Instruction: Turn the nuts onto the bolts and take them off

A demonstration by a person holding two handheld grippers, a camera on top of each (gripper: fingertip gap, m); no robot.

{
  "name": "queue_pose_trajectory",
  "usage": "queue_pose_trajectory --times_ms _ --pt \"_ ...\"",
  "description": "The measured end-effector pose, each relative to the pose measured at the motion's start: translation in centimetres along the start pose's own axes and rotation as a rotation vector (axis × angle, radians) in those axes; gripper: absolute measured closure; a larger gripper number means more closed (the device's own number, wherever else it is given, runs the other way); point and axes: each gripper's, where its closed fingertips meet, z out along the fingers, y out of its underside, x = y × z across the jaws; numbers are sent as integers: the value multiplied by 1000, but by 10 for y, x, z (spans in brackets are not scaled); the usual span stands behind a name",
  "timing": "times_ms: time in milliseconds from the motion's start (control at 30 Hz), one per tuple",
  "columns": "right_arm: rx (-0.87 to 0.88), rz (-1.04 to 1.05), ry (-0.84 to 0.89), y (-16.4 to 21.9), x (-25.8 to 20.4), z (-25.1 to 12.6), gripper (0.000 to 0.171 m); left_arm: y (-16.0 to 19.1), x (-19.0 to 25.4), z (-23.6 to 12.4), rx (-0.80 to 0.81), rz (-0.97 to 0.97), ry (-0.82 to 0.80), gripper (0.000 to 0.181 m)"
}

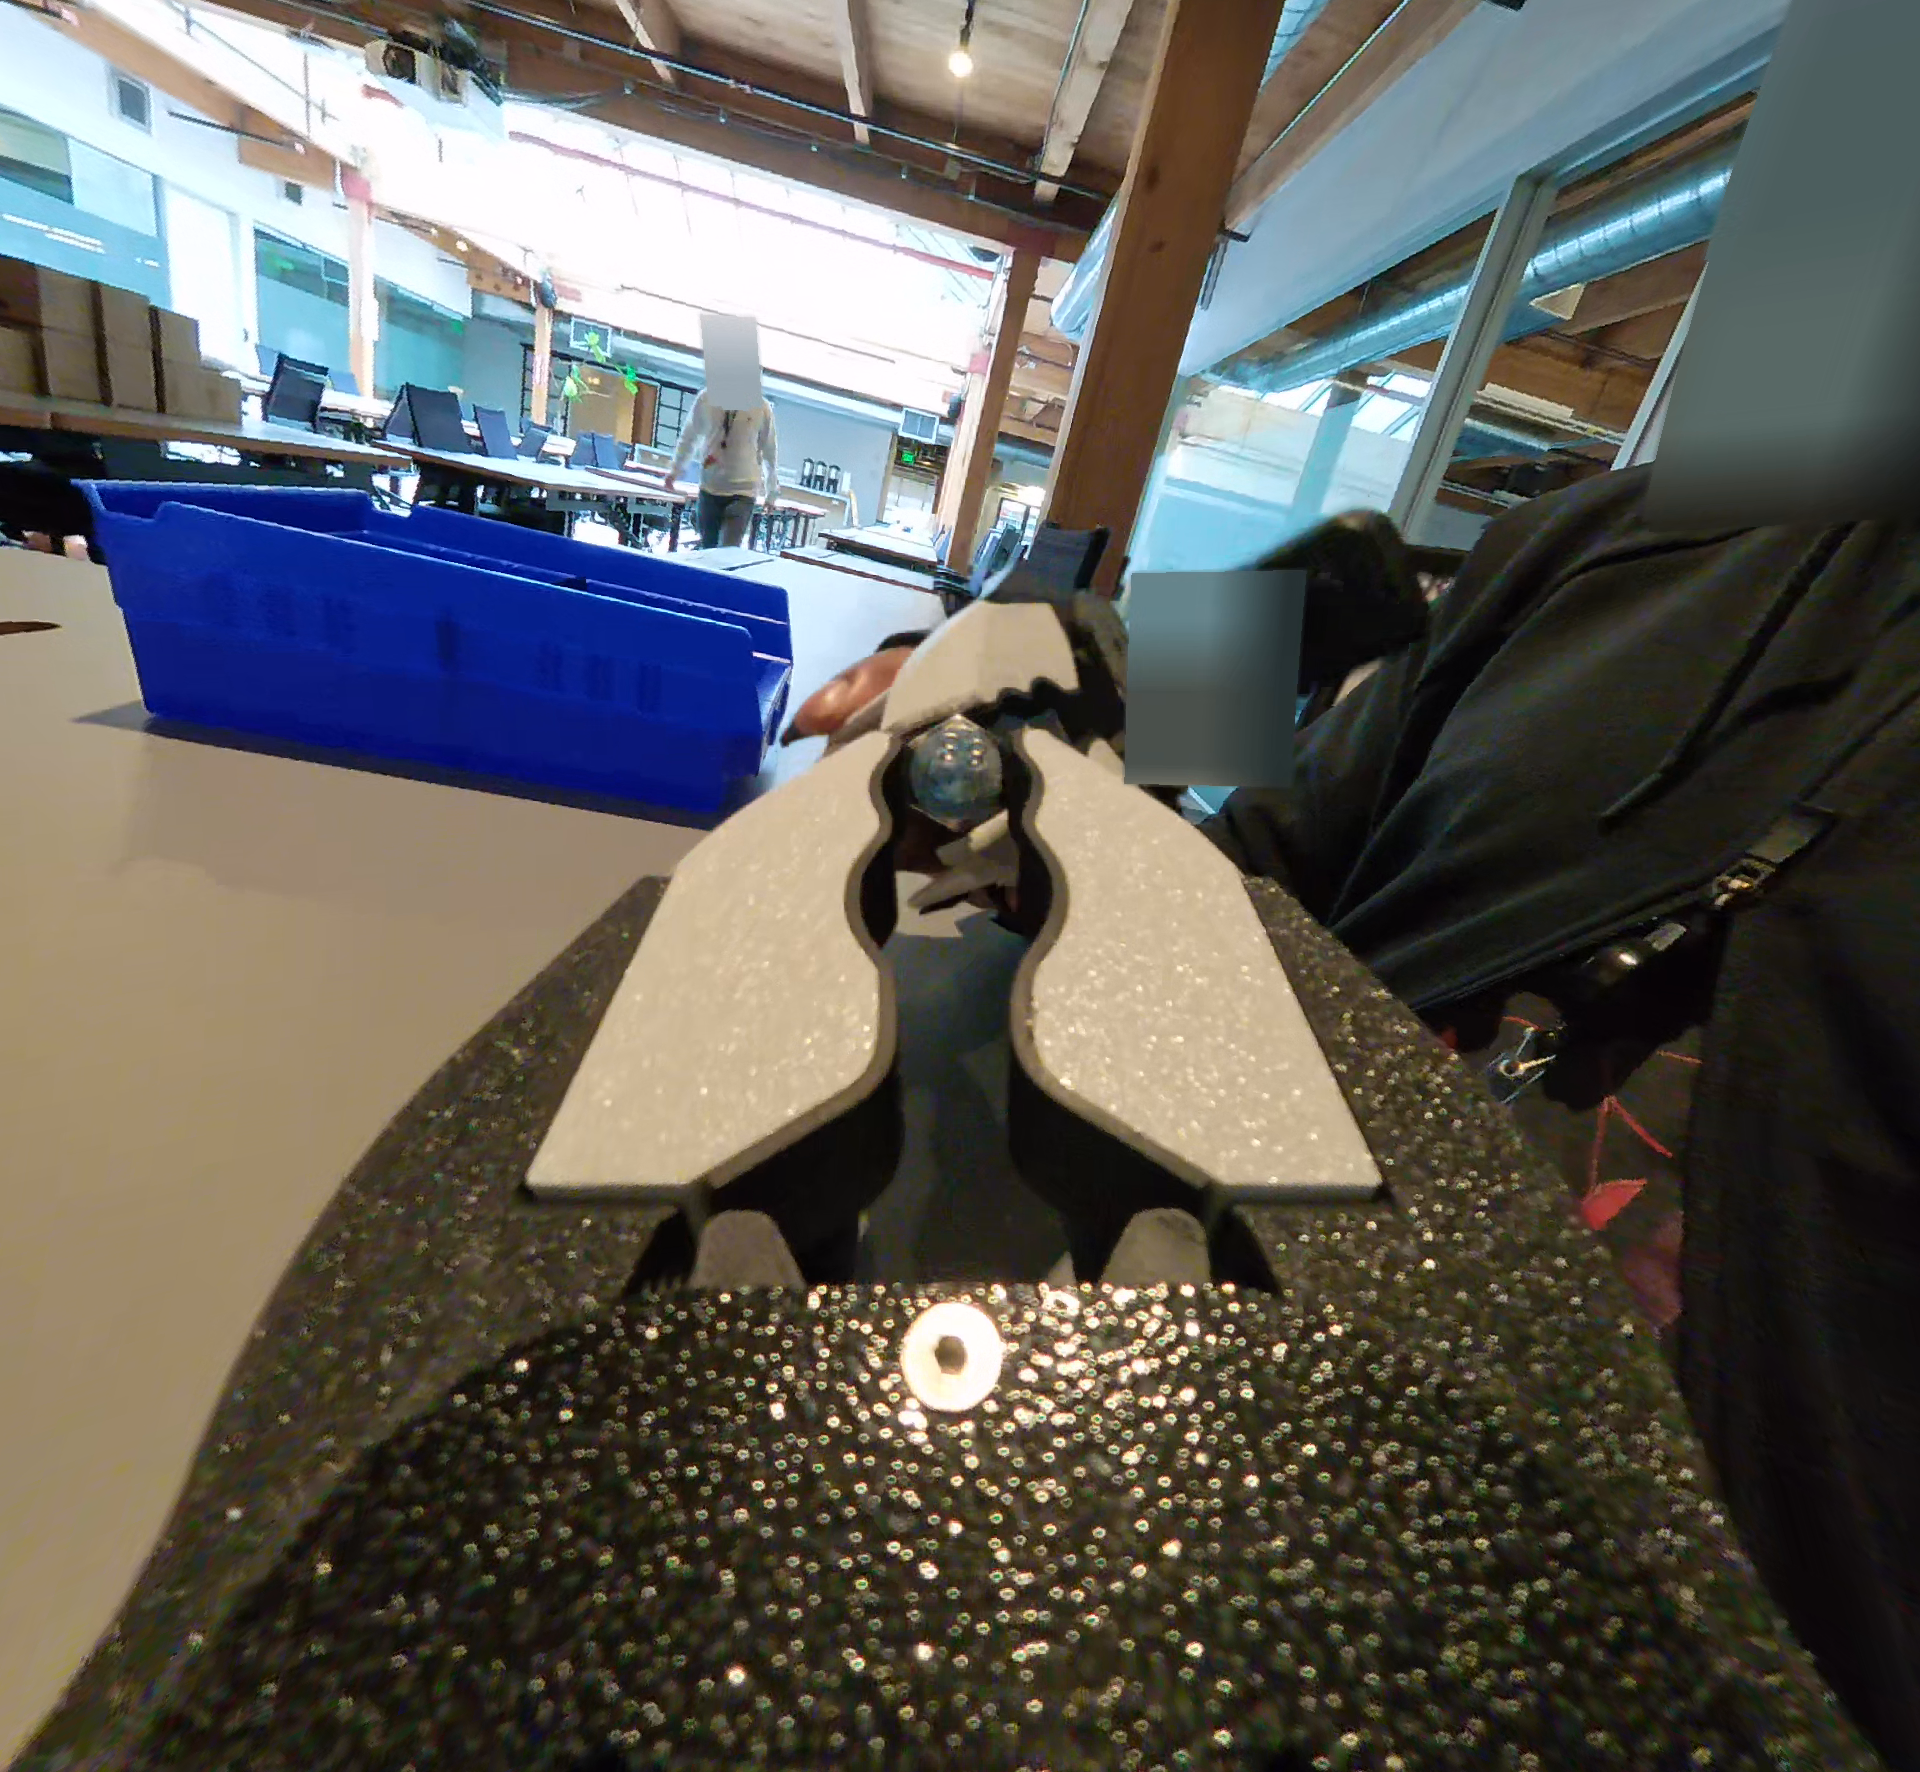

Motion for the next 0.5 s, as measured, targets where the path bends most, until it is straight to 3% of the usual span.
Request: queue_pose_trajectory --times_ms 67,133,367,500 --pt "-17 -103 58 0 1 1 151 -1 0 -1 8 -2 2 164" --pt "-8 -75 54 -2 -1 2 151 -2 1 -2 16 -2 5 164" --pt "117 348 -60 -10 7 -1 136 -7 -2 -4 46 7 -16 164" --pt "171 653 -244 -13 -1 0 135 -16 2 -7 97 27 -4 164"
